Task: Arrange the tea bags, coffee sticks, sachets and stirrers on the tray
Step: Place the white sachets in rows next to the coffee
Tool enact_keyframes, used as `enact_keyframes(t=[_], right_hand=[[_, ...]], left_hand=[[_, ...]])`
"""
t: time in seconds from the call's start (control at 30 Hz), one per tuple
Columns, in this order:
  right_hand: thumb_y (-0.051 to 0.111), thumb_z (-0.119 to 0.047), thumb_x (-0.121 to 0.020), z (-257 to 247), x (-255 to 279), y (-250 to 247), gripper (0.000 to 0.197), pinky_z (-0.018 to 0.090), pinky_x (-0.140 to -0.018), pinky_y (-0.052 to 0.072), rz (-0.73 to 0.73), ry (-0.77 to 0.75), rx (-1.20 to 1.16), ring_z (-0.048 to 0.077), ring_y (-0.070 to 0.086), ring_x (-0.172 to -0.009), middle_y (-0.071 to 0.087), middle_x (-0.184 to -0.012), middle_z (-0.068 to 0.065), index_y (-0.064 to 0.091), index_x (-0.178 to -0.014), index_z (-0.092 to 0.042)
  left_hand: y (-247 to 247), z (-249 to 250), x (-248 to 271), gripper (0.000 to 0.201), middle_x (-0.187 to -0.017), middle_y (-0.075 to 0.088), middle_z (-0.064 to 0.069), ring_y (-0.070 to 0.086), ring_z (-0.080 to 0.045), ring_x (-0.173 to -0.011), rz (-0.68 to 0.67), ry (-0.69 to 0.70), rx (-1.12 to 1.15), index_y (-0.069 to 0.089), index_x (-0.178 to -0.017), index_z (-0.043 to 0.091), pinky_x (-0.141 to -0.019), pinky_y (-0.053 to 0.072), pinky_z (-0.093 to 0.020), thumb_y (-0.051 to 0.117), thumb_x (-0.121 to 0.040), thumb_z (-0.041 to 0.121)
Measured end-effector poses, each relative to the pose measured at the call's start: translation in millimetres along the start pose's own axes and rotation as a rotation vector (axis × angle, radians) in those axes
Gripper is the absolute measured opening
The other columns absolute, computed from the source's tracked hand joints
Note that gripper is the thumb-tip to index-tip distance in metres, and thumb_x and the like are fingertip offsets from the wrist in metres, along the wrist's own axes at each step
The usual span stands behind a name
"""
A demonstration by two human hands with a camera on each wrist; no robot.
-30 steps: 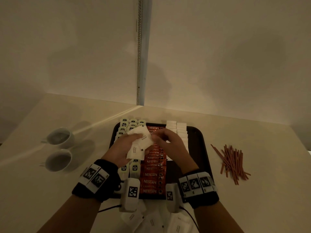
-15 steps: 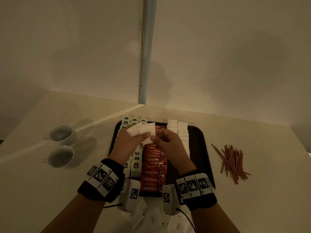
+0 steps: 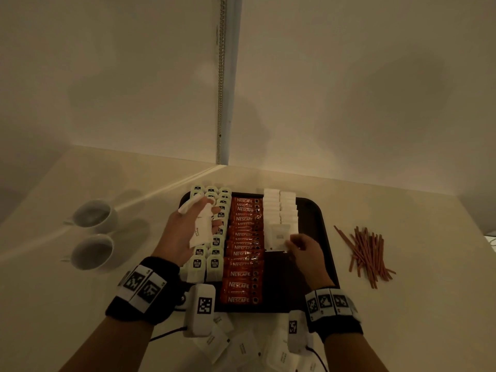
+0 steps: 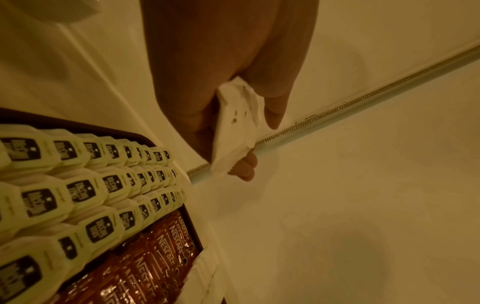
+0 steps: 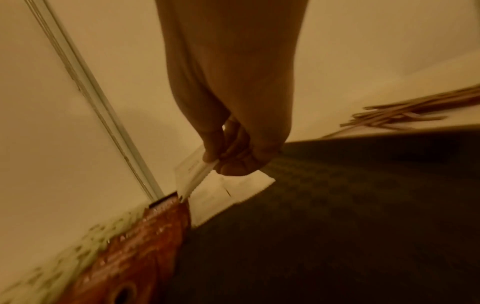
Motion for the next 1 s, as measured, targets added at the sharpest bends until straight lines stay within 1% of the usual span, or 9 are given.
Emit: enact_keyframes(t=[0.07,0.17,0.4,0.6,0.7,0.77,0.83,0.93,1.0], right_hand=[[0.062,-0.017,-0.088,21.0,-0.8,2.2,0.016,0.034,-0.083,0.055,0.012,0.060,0.033,0.015,0.061,-0.094,0.063,-0.106,0.002,0.060,-0.104,-0.016],[0.062,-0.016,-0.088,36.2,0.2,10.0,0.017,0.039,-0.091,0.053,-0.003,0.119,0.029,0.018,0.060,-0.101,0.061,-0.107,0.001,0.060,-0.105,-0.016],[0.063,-0.014,-0.088,33.0,-3.2,21.0,0.022,0.037,-0.097,0.049,0.018,0.113,0.087,0.020,0.059,-0.106,0.063,-0.112,0.006,0.062,-0.110,-0.009],[0.064,-0.014,-0.087,26.1,-4.8,19.7,0.015,0.026,-0.085,0.047,0.090,0.076,0.188,0.014,0.057,-0.094,0.062,-0.105,0.007,0.061,-0.100,-0.006],[0.066,-0.016,-0.085,19.7,-1.9,21.1,0.017,0.024,-0.079,0.049,0.102,0.067,0.200,0.017,0.060,-0.094,0.061,-0.099,0.007,0.057,-0.097,-0.007],[0.067,-0.023,-0.085,-1.9,3.8,22.5,0.023,0.019,-0.070,0.046,0.103,0.009,0.175,0.017,0.060,-0.090,0.059,-0.094,0.002,0.056,-0.099,-0.008],[0.064,-0.032,-0.087,-42.3,14.3,35.1,0.022,0.017,-0.065,0.044,-0.003,-0.092,0.053,0.015,0.060,-0.085,0.061,-0.088,-0.002,0.057,-0.094,-0.013],[0.063,-0.041,-0.084,-111.3,42.6,63.3,0.024,0.023,-0.070,0.052,-0.286,-0.242,-0.136,0.013,0.064,-0.082,0.066,-0.090,-0.001,0.059,-0.089,-0.019],[0.067,-0.034,-0.083,-138.5,54.4,71.5,0.022,0.014,-0.065,0.050,-0.352,-0.307,-0.184,0.007,0.063,-0.080,0.066,-0.093,0.000,0.059,-0.093,-0.016]], left_hand=[[-1.3,-1.5,-0.7,0.022,-0.092,0.071,-0.013,0.065,-0.025,-0.071,-0.013,-0.008,0.009,0.066,-0.100,0.007,-0.068,0.056,-0.031,0.056,-0.092,0.026],[-3.9,-5.3,-2.9,0.025,-0.092,0.071,-0.014,0.066,-0.026,-0.070,-0.002,-0.045,0.020,0.066,-0.098,0.009,-0.063,0.057,-0.029,0.054,-0.094,0.031],[-4.3,-7.4,-3.4,0.027,-0.089,0.072,-0.014,0.066,-0.025,-0.066,0.014,-0.061,0.025,0.066,-0.097,0.009,-0.059,0.057,-0.028,0.052,-0.095,0.031],[-1.5,-10.7,-1.1,0.030,-0.088,0.071,-0.013,0.067,-0.026,-0.072,-0.013,-0.110,0.134,0.062,-0.099,0.007,-0.074,0.056,-0.036,0.046,-0.097,0.032],[2.2,-10.1,1.8,0.023,-0.089,0.071,-0.017,0.066,-0.031,-0.079,-0.027,-0.114,0.234,0.060,-0.103,0.005,-0.073,0.058,-0.037,0.044,-0.098,0.021],[7.6,-9.0,2.0,0.023,-0.084,0.072,-0.016,0.066,-0.032,-0.079,-0.034,-0.112,0.259,0.059,-0.103,0.004,-0.067,0.060,-0.036,0.042,-0.099,0.018],[14.5,-7.7,0.8,0.023,-0.083,0.073,-0.014,0.070,-0.029,-0.073,-0.048,-0.109,0.247,0.058,-0.108,0.004,-0.062,0.060,-0.034,0.040,-0.100,0.017],[24.7,-6.2,-1.6,0.025,-0.091,0.073,-0.011,0.068,-0.026,-0.083,-0.068,-0.086,0.213,0.059,-0.112,0.008,-0.071,0.059,-0.037,0.039,-0.101,0.019],[31.8,-5.0,-1.8,0.027,-0.095,0.072,-0.007,0.067,-0.021,-0.087,-0.105,-0.070,0.184,0.061,-0.108,0.011,-0.074,0.056,-0.035,0.036,-0.102,0.020]])
Point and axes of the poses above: each hand's wrist, its own x-axis away from the middle knuckle, its own y-axis out of the palm, z = x × y, the point moved 8 cm from there along -x, towards the middle knuckle
